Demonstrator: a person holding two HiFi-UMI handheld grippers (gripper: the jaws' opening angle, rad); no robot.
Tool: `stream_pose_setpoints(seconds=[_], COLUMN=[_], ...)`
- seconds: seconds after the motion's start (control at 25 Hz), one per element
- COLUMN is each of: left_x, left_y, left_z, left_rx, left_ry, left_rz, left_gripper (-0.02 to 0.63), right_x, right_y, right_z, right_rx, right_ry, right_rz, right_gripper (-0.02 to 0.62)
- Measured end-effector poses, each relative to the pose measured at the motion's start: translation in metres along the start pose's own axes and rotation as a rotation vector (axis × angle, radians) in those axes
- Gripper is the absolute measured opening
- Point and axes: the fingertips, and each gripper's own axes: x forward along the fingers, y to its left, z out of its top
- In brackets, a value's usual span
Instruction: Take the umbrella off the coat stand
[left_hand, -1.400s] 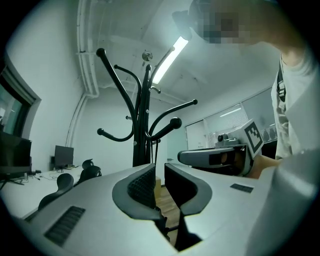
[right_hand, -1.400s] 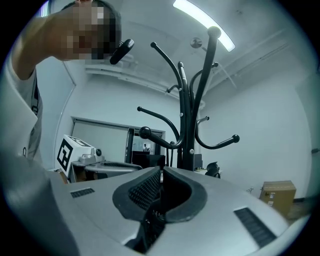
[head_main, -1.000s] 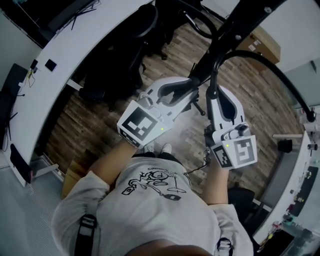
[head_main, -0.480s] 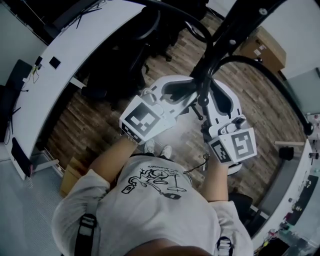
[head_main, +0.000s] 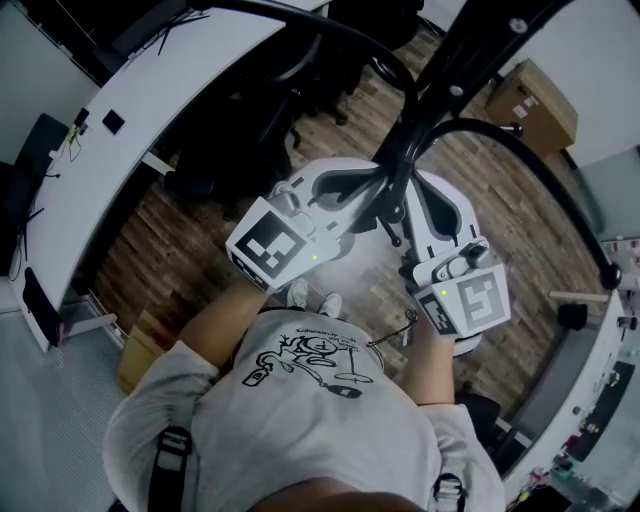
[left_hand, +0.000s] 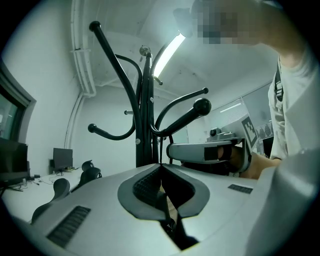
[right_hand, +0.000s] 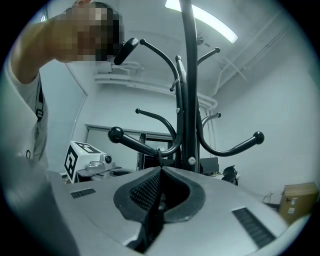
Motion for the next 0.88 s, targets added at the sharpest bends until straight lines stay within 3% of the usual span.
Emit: stream_pose_setpoints(seconds=[0.88], left_x=[-0.021], left_y=[-0.016], left_z=[0.032], left_rx=[-0.008], left_ry=[-0.063], left_rz=[0.026], left_gripper=[0.023], right_x=[-0.018], right_y=[0.023], right_z=[0.032], right_rx=[-0.047], right_ry=[-0.056], right_rz=[0.013], right_gripper=[0.008])
